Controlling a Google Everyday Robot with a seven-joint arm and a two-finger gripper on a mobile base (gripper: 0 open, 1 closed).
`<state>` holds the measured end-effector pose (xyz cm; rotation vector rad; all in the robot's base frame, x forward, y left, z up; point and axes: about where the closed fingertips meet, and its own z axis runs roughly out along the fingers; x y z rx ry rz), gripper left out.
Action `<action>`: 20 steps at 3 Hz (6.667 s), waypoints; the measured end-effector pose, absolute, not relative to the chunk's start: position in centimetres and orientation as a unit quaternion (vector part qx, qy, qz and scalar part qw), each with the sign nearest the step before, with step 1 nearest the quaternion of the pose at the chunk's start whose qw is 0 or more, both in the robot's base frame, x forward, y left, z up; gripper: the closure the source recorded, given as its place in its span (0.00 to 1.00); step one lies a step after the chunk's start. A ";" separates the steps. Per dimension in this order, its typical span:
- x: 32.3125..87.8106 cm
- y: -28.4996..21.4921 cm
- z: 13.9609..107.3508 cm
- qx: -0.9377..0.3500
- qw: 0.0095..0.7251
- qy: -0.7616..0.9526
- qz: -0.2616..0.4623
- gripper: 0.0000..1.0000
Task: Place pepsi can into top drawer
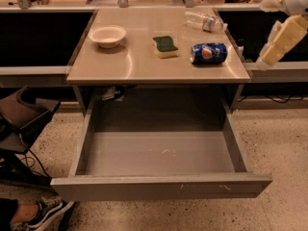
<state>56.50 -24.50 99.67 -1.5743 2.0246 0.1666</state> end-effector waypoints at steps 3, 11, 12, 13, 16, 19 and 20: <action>68.2 -23.3 104.7 -0.556 0.347 0.755 -0.026 0.00; 76.3 -20.2 83.8 -0.558 0.271 0.776 0.109 0.00; 76.3 -20.2 83.8 -0.558 0.271 0.776 0.109 0.00; 76.3 -20.2 83.8 -0.558 0.271 0.776 0.109 0.19; 76.3 -20.2 83.8 -0.558 0.271 0.776 0.109 0.89; 69.9 -20.7 93.7 -0.599 0.405 0.672 0.162 1.00; 63.7 -23.5 101.6 -0.604 0.493 0.615 0.117 1.00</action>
Offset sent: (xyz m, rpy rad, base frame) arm 0.1483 -0.0105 0.0945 0.0030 -0.2519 -0.1503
